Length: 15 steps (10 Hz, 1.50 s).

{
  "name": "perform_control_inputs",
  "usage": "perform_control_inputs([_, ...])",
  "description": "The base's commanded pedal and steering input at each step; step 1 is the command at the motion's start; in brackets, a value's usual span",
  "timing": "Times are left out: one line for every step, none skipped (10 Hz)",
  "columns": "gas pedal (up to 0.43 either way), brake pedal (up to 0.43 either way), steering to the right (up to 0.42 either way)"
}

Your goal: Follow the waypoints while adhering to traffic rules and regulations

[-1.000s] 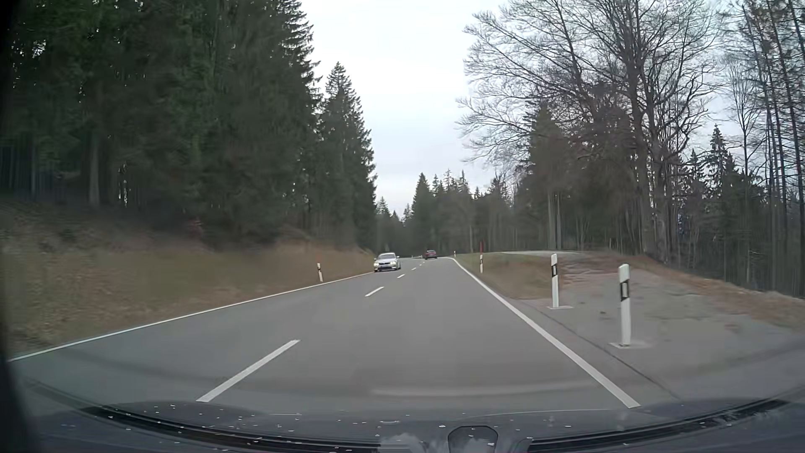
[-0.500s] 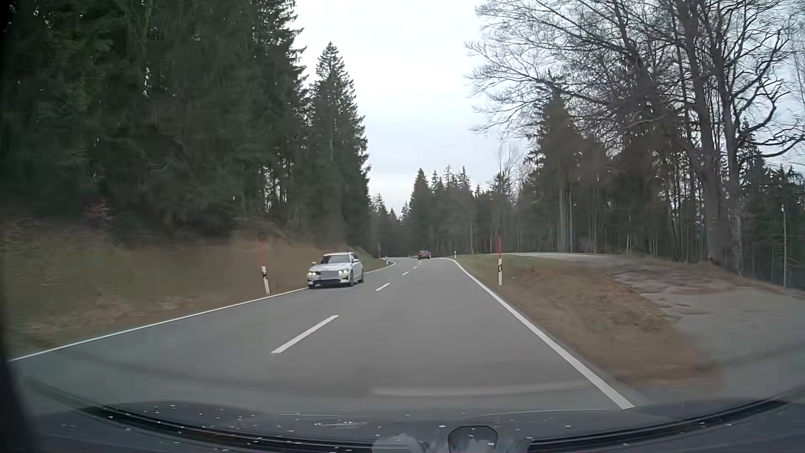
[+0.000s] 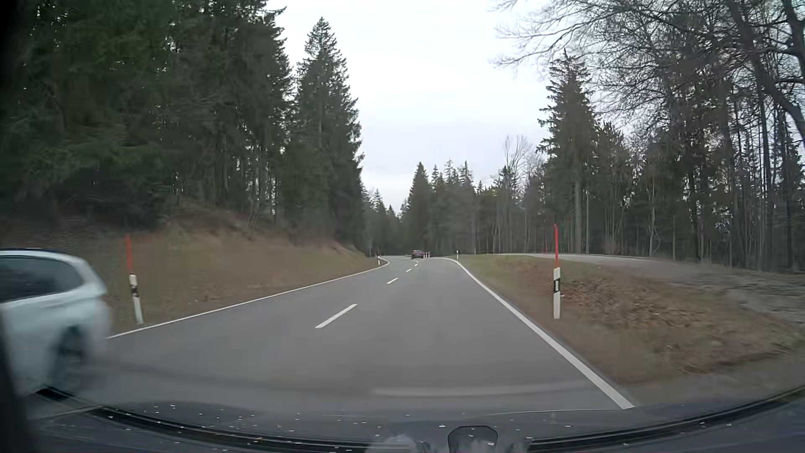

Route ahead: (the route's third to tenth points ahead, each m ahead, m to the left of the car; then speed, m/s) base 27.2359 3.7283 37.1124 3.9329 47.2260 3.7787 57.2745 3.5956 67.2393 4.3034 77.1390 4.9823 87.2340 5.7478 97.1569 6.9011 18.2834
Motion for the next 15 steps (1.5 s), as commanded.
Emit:
perform_control_inputs([0.11, 0.0, 0.0])
perform_control_inputs([0.11, 0.0, 0.0])
perform_control_inputs([0.098, 0.0, 0.0])
perform_control_inputs([0.098, 0.0, 0.0])
perform_control_inputs([0.098, 0.0, 0.0])
perform_control_inputs([0.098, 0.0, 0.0])
perform_control_inputs([0.098, 0.0, 0.0])
perform_control_inputs([0.098, 0.0, 0.0])
perform_control_inputs([0.098, 0.0, -0.001])
perform_control_inputs([0.098, 0.0, -0.002])
perform_control_inputs([0.087, 0.0, -0.002])
perform_control_inputs([0.087, 0.0, -0.002])
perform_control_inputs([0.079, 0.0, -0.003])
perform_control_inputs([0.079, 0.0, -0.003])
perform_control_inputs([0.079, 0.0, -0.003])
